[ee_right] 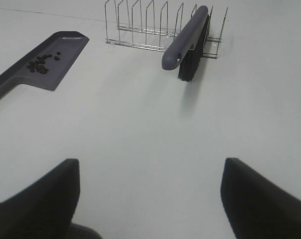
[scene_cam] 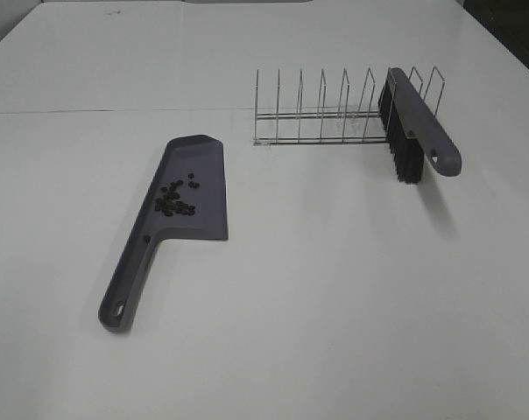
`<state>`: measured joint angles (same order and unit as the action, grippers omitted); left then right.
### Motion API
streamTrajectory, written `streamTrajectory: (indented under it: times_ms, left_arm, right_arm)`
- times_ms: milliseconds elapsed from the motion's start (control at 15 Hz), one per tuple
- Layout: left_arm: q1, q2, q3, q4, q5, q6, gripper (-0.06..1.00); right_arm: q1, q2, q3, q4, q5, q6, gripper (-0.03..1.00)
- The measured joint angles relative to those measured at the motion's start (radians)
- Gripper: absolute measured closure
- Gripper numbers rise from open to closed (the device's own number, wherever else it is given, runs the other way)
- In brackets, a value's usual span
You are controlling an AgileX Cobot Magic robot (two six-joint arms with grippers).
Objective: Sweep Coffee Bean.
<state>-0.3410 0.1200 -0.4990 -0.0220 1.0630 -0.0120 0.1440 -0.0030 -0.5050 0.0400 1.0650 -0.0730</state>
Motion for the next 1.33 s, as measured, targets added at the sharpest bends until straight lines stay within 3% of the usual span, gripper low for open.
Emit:
streamTrajectory:
  times_ms: [267,400,600,1333]
  left_arm:
    - [0.218,-0.034,0.001,0.0,-0.001,0.0,0.23]
    - [0.265,-0.118,0.001,0.0,-0.001,0.0,0.23]
    - [0.265,-0.125,0.001,0.0,-0.001,0.0,0.23]
    - [0.265,-0.127,0.001,0.0,-0.001,0.0,0.23]
  right_arm:
    - [-0.003,-0.003,0.0,0.0,0.0,0.0,0.23]
    - [-0.075,-0.003,0.0,0.0,0.0,0.0,0.23]
    - [-0.114,-0.003,0.0,0.0,0.0,0.0,0.23]
    - [-0.114,-0.003,0.0,0.001,0.0,0.0,0.23]
